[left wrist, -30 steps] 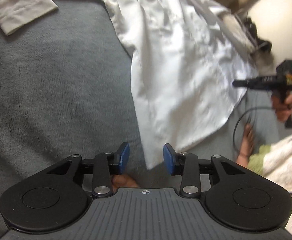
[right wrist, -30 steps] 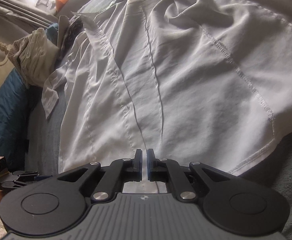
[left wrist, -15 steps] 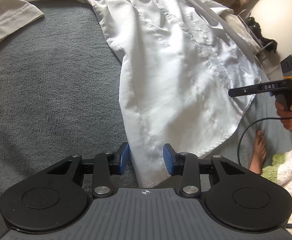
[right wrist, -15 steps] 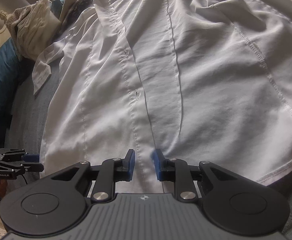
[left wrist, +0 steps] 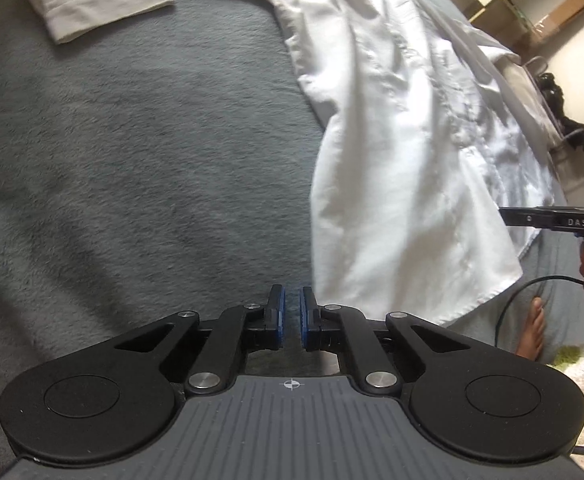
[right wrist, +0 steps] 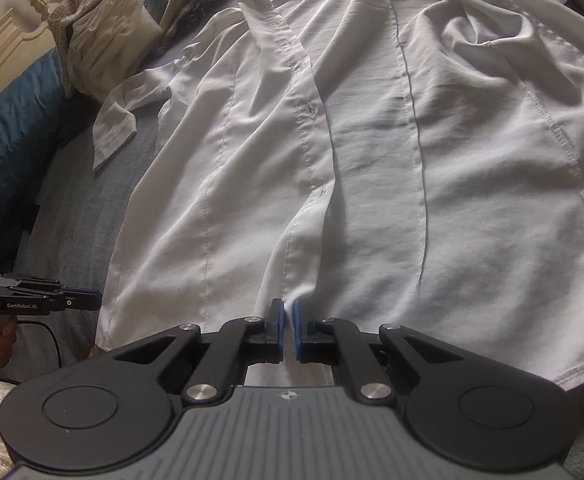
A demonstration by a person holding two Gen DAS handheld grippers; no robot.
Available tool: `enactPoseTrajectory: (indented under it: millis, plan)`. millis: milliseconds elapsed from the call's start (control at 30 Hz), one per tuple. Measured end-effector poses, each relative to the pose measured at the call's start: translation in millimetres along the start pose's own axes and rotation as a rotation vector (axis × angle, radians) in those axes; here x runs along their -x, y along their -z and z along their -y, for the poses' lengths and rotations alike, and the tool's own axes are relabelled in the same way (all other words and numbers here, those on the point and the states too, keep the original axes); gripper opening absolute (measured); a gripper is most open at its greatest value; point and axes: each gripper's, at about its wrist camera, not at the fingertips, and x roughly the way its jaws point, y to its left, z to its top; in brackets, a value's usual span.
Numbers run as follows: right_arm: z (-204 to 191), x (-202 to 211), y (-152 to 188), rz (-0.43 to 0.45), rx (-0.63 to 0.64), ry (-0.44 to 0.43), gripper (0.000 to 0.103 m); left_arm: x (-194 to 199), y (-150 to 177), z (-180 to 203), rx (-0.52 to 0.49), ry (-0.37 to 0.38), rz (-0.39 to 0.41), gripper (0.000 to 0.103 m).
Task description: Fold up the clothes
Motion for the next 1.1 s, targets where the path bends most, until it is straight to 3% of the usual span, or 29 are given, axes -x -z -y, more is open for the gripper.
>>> enactPoseTrajectory:
  millis: [100, 233, 300, 467, 567, 667, 767, 833, 900, 1100]
  plan:
    - [4, 0, 1, -0.006, -0.010, 0.017, 0.005, 3, -6, -4, 0.029, 0.029, 0.024, 0.006]
    - [9, 1, 1, -0.011, -0.031, 0.035, 0.005, 7, -36, -10, 0.088, 0.080, 0.112, 0.011]
    - [10, 2, 0, -0.011, -0.029, 0.040, 0.005, 8, -59, -16, 0.128, 0.101, 0.171, 0.028]
    - [11, 2, -1, -0.011, -0.032, 0.050, 0.005, -4, -121, -34, 0.271, 0.145, 0.279, 0.048]
    - [13, 2, -1, -0.010, -0.043, 0.054, 0.005, -22, -152, -41, 0.321, 0.158, 0.273, 0.051]
    - [19, 3, -2, -0.010, -0.057, 0.050, 0.005, -38, -175, -45, 0.345, 0.113, 0.265, 0.052]
    - [25, 2, -3, -0.017, -0.067, 0.047, 0.005, -45, -186, -50, 0.335, 0.094, 0.283, 0.048]
    - [28, 0, -4, -0.026, -0.073, 0.044, 0.005, -48, -190, -48, 0.318, 0.072, 0.295, 0.034]
    - [31, -1, -5, -0.033, -0.078, 0.039, 0.005, -48, -192, -51, 0.297, 0.046, 0.293, 0.004]
    - [37, -3, -7, -0.048, -0.089, 0.019, 0.005, -34, -202, -64, 0.243, 0.038, 0.329, 0.000]
